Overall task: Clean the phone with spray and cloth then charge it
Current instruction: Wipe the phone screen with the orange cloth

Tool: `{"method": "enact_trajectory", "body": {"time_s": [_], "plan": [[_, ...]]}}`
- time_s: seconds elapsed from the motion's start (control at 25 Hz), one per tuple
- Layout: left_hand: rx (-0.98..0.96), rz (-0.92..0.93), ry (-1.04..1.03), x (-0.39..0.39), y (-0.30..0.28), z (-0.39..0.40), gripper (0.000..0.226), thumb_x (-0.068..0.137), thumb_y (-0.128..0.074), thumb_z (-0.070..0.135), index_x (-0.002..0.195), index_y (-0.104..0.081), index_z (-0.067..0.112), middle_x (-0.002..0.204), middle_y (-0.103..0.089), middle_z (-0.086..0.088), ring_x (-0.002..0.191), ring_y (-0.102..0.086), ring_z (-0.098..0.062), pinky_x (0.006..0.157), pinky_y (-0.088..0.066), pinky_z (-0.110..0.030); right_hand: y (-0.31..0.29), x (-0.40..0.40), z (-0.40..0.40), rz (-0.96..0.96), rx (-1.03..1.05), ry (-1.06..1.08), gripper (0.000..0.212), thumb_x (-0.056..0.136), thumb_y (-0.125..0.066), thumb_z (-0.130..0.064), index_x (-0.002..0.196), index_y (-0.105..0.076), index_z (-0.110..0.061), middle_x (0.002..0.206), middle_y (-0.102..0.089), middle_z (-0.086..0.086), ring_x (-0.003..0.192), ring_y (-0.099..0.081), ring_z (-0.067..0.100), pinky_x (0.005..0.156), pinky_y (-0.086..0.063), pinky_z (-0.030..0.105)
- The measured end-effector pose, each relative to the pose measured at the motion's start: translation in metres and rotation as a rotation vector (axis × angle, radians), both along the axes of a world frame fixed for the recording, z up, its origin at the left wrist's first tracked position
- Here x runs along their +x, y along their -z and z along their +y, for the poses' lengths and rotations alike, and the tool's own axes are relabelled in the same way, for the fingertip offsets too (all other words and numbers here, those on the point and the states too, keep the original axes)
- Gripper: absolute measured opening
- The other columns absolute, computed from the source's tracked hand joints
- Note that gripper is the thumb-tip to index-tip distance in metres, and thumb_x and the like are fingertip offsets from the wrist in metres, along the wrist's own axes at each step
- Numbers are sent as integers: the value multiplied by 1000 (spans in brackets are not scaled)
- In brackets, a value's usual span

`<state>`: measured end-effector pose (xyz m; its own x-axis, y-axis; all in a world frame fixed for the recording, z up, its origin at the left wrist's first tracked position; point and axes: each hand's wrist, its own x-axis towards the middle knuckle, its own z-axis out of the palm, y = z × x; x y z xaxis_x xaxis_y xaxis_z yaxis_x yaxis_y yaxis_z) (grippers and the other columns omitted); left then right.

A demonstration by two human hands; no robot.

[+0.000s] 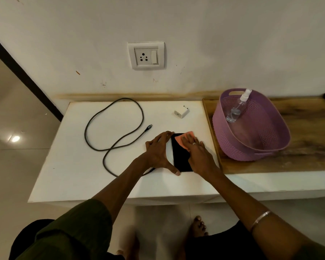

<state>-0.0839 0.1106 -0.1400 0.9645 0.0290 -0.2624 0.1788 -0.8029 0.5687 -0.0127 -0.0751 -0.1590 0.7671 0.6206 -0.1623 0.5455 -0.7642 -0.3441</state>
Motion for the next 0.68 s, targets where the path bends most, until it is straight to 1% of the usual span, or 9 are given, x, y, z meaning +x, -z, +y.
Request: {"method": "enact_trajectory", "body": {"time_s": [0.12, 0.2, 0.36, 0.44, 0.48, 0.52, 0.6, 0.64, 0.68], "plan": [[-2, -10, 2, 0, -1, 0, 147, 36, -86, 73, 152, -4, 33, 161, -15, 6, 148, -19, -21, 119, -14, -46, 2, 11, 11, 38, 88, 110, 70, 98, -49, -29, 152, -5, -31, 163, -6, 0, 149, -8, 28, 108, 3, 29], [2, -2, 3, -1, -2, 0, 147, 38, -86, 72, 152, -4, 31, 162, -14, 5, 149, -18, -22, 120, -14, -47, 3, 11, 14, 56, 111, 139, 67, 98, -48, -33, 152, -7, -28, 162, -9, 1, 149, -10, 29, 107, 2, 29], [1, 16, -4, -1, -3, -2, 146, 39, -87, 71, 152, -4, 30, 161, -16, 4, 148, -19, -23, 119, -14, -46, -2, 16, 14, 12, 33, 102, 70, 94, -50, -43, 152, -16, -25, 162, -15, 2, 149, -13, 27, 118, -1, 36], [-1, 22, -15, -1, -5, -2, 145, 39, -88, 70, 151, -5, 31, 160, -18, 5, 147, -20, -22, 118, -14, -44, -15, 14, 18, -34, 16, 81, 65, 94, -52, -41, 150, -24, -24, 160, -22, 1, 148, -17, 26, 121, -8, 41], [-2, 21, -18, -2, -5, -3, 144, 38, -88, 70, 151, -6, 31, 160, -19, 5, 147, -21, -22, 117, -15, -43, -25, 9, 18, -36, 70, 110, 59, 95, -52, -36, 148, -30, -23, 158, -28, 2, 146, -23, 27, 120, -15, 42], [-4, 15, -19, -2, -6, -3, 144, 37, -87, 71, 150, -6, 32, 159, -21, 6, 147, -22, -21, 116, -16, -42, -36, 5, 19, -45, 122, 146, 52, 96, -52, -30, 145, -36, -22, 153, -38, 2, 141, -34, 27, 117, -25, 41], [-8, 7, -18, -2, -5, -2, 146, 35, -86, 73, 150, -6, 33, 158, -21, 8, 147, -21, -20, 115, -16, -39, -60, -5, 15, -105, 235, 117, 45, 94, -52, -12, 136, -48, -27, 133, -57, 0, 117, -55, 18, 98, -44, 37], [-7, 3, -13, -3, -5, -3, 147, 34, -86, 74, 150, -5, 33, 159, -19, 8, 147, -20, -19, 114, -16, -38, -74, -7, 11, -125, 288, 64, 51, 89, -50, -2, 131, -52, -30, 124, -61, -3, 103, -56, 10, 88, -45, 33], [-3, 0, -10, -3, -5, -3, 148, 35, -85, 74, 151, -4, 33, 160, -18, 7, 148, -18, -19, 113, -15, -36, -87, -7, 7, -106, 325, 18, 56, 86, -48, 6, 129, -54, -28, 120, -62, -2, 92, -53, 2, 84, -44, 29]]}}
